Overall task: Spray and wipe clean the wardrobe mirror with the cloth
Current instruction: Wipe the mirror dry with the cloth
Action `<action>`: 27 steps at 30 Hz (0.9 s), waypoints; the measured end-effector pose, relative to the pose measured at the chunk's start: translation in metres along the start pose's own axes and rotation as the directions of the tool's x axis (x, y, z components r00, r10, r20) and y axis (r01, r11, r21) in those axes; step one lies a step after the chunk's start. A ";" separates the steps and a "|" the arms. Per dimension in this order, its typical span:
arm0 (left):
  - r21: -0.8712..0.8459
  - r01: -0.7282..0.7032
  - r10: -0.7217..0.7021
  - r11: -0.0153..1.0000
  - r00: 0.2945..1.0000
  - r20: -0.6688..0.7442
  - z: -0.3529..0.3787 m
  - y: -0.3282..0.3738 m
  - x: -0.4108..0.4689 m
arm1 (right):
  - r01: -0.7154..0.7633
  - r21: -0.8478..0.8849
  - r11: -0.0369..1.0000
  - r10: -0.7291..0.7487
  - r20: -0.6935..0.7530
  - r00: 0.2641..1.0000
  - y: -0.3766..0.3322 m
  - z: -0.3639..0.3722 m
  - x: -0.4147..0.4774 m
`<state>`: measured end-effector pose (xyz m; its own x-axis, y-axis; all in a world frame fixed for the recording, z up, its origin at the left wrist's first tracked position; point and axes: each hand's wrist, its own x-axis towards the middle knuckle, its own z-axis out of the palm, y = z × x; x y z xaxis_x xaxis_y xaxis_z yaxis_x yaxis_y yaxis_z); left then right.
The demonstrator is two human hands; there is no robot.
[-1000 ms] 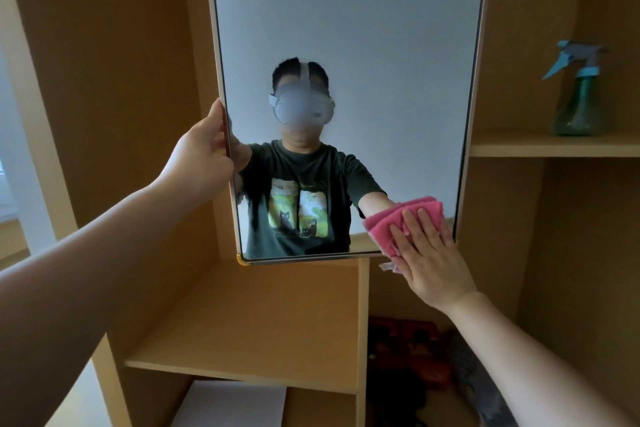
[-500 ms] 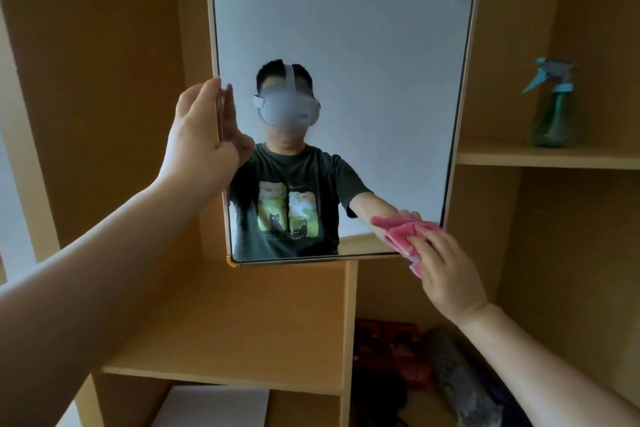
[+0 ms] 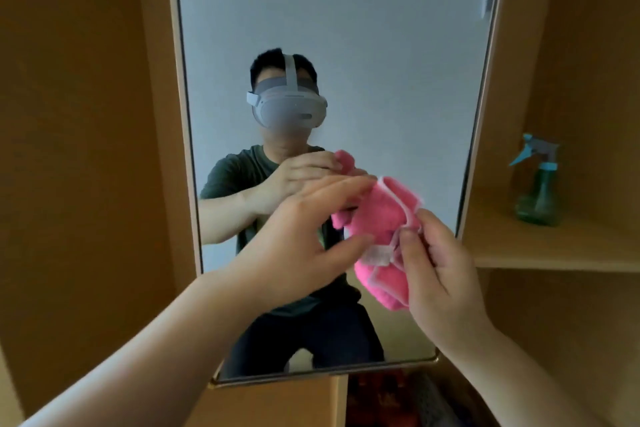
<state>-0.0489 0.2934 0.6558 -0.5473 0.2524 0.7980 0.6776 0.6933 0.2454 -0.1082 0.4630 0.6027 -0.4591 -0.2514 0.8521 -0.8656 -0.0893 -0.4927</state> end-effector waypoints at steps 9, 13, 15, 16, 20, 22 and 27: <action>-0.011 0.217 -0.217 0.976 0.976 0.022 -0.158 0.060 0.190 | -0.196 0.237 0.951 0.125 0.286 0.950 -0.140 -0.028 0.223; 0.083 0.298 -0.296 0.951 0.955 -0.030 -0.236 0.099 0.275 | -0.119 0.087 0.989 0.065 0.468 0.881 -0.198 -0.051 0.317; 0.089 0.367 -0.368 0.926 0.930 -0.006 -0.266 0.118 0.305 | 0.008 -0.034 0.999 0.008 0.439 0.899 -0.219 -0.058 0.354; 0.116 0.387 -0.390 0.915 0.921 0.001 -0.278 0.126 0.315 | 0.056 -0.055 0.997 -0.027 0.426 0.905 -0.229 -0.061 0.369; 0.182 0.415 -0.425 0.892 0.905 0.022 -0.301 0.151 0.333 | 0.276 -0.136 0.952 -0.208 0.376 0.903 -0.258 -0.068 0.407; 0.176 0.404 -0.413 0.898 0.911 0.015 -0.303 0.161 0.335 | 0.392 -0.179 0.902 -0.315 0.348 0.883 -0.265 -0.068 0.416; 0.151 0.416 -0.417 0.897 0.909 -0.026 -0.308 0.175 0.343 | 0.404 -0.111 0.908 -0.356 0.306 0.883 -0.271 -0.068 0.434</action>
<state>0.0334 0.2931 1.1419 -0.7669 -0.0773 0.6371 0.3059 0.8287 0.4687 -0.0862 0.4433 1.1179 -0.0362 -0.4852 0.8736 -0.9937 -0.0754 -0.0831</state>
